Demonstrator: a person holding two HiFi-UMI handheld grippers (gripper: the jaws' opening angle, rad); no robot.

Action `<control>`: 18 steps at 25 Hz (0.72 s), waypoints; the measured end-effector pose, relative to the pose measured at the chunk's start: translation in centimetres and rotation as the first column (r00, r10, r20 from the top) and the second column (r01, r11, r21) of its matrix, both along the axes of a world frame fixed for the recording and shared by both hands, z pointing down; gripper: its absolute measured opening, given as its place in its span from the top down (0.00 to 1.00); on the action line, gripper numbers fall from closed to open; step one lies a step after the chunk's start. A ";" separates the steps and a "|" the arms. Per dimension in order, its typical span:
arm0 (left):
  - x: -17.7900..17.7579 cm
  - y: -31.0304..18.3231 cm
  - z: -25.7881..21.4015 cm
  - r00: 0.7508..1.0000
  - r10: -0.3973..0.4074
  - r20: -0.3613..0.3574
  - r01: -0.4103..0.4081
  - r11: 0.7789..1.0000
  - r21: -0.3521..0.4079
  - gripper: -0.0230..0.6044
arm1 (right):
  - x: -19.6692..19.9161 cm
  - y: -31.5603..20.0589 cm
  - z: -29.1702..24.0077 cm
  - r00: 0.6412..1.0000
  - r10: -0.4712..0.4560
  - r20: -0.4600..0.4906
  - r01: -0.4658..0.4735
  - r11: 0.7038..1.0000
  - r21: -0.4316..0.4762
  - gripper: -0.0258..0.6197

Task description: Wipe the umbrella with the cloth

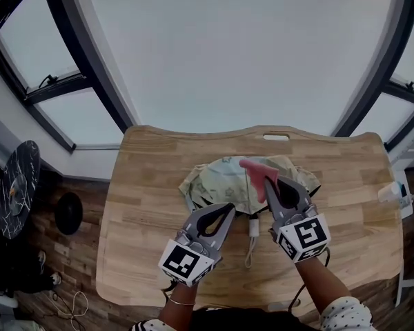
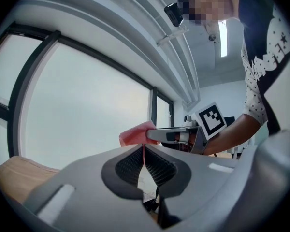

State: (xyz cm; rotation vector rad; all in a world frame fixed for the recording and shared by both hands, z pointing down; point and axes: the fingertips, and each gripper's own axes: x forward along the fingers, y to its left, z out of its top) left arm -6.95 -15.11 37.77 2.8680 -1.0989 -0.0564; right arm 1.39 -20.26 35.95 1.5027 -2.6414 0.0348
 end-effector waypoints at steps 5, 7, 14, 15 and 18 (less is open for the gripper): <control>-1.1 -1.7 0.8 0.999 -0.031 -0.007 0.031 0.999 -0.010 0.99 | -1.9 -2.7 2.1 0.998 -0.039 -0.043 0.038 0.999 -0.018 0.92; -1.6 -2.1 1.1 0.999 -0.041 -0.008 0.041 0.999 -0.016 0.99 | -2.5 -3.8 2.6 0.996 -0.049 -0.072 0.048 0.999 -0.016 0.92; -2.8 -2.5 2.1 0.998 -0.066 0.000 0.066 0.997 -0.047 0.99 | -4.1 -7.5 4.7 0.980 -0.078 -0.185 0.074 0.997 -0.029 0.92; -2.9 -2.6 2.1 0.997 -0.072 -0.010 0.071 0.996 -0.048 0.99 | -4.4 -7.9 5.0 0.975 -0.082 -0.206 0.077 0.997 -0.031 0.92; -3.4 -2.7 2.1 0.996 -0.084 -0.028 0.082 0.995 -0.055 0.99 | -5.5 -8.8 6.4 0.956 -0.103 -0.274 0.096 0.995 -0.039 0.92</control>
